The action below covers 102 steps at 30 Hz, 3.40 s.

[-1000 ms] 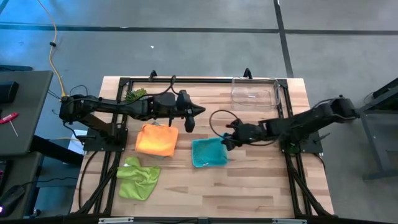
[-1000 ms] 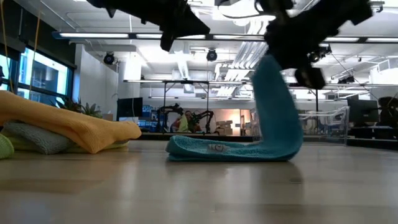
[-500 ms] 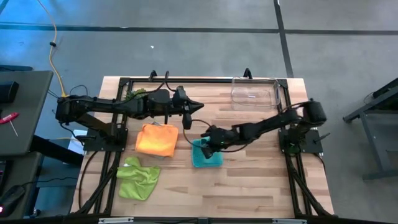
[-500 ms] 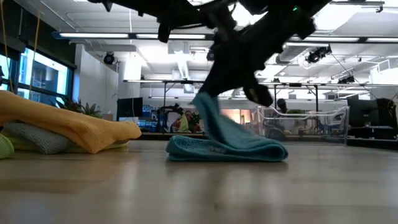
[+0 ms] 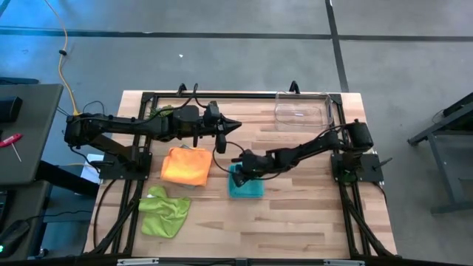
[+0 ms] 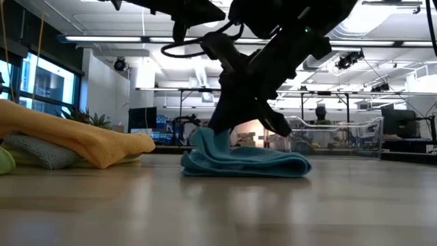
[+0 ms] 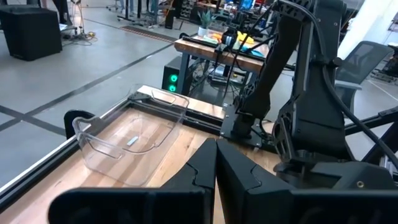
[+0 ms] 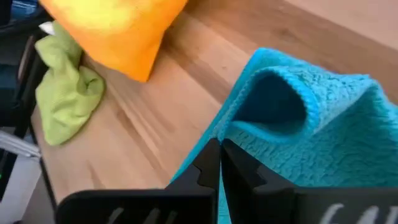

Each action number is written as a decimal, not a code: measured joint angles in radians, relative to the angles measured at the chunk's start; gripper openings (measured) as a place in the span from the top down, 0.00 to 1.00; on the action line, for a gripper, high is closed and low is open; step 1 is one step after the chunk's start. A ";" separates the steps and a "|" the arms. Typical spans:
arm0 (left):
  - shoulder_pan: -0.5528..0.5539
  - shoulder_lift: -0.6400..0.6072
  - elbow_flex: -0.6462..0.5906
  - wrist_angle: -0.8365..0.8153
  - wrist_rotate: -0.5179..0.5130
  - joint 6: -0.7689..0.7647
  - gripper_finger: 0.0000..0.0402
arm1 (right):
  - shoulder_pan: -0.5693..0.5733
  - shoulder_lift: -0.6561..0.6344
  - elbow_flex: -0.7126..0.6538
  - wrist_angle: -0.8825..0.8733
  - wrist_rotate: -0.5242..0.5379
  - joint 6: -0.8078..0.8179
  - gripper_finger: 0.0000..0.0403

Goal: Fold microfiber towels

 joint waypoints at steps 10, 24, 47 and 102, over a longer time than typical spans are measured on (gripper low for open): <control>0.000 0.000 0.000 -0.001 0.000 0.000 1.00 | -0.007 -0.010 0.000 -0.003 -0.038 -0.096 0.68; 0.053 -0.139 0.001 -0.184 0.007 0.008 1.00 | -0.022 -0.325 -0.136 -0.481 0.070 -0.370 0.40; -0.083 -0.202 -0.416 0.320 -0.009 -0.220 0.96 | -0.029 -0.696 -0.536 0.002 0.035 -0.168 0.40; -0.086 -0.201 -0.416 0.226 0.054 -0.210 0.28 | -0.029 -0.695 -0.536 0.006 0.018 -0.053 0.40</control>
